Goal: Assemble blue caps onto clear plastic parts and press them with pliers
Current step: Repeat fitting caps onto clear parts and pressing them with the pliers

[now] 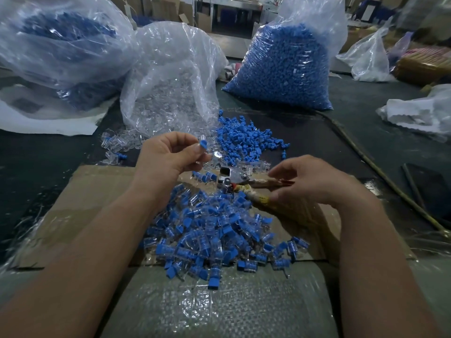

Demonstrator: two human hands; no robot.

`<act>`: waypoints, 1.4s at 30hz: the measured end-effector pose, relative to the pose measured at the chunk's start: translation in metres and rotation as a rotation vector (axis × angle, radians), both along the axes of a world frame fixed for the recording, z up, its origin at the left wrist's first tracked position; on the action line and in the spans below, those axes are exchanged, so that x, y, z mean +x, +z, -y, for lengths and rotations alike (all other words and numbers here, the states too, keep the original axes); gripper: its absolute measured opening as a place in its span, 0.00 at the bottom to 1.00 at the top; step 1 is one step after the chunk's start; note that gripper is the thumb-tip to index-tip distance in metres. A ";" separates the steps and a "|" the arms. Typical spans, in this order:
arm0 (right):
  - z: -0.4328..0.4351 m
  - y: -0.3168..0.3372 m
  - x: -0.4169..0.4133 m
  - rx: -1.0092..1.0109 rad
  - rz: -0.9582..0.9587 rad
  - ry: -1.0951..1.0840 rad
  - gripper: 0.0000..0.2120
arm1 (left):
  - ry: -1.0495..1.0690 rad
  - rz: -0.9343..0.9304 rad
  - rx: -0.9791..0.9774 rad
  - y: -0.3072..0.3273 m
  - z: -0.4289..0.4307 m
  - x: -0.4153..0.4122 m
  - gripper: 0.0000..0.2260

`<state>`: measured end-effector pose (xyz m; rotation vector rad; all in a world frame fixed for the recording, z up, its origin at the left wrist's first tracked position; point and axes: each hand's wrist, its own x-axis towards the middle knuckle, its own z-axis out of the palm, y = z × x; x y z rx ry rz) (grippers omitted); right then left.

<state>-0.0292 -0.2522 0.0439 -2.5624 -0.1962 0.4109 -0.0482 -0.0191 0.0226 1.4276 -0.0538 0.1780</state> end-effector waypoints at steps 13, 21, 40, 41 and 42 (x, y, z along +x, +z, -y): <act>-0.021 -0.004 -0.003 -0.267 0.087 0.056 0.18 | -0.023 -0.012 0.032 0.002 0.000 -0.002 0.04; -0.030 -0.013 0.000 -0.337 0.227 -0.028 0.05 | -0.032 -0.025 0.008 0.001 -0.001 0.000 0.05; -0.045 -0.018 -0.007 0.014 0.396 0.063 0.14 | 0.009 0.042 0.033 0.000 0.000 0.000 0.07; -0.045 -0.018 -0.007 0.015 0.390 0.065 0.14 | 0.012 0.044 0.033 0.000 0.000 0.000 0.07; -0.045 -0.017 -0.007 0.019 0.383 0.067 0.14 | 0.013 0.046 0.035 0.000 0.000 0.000 0.07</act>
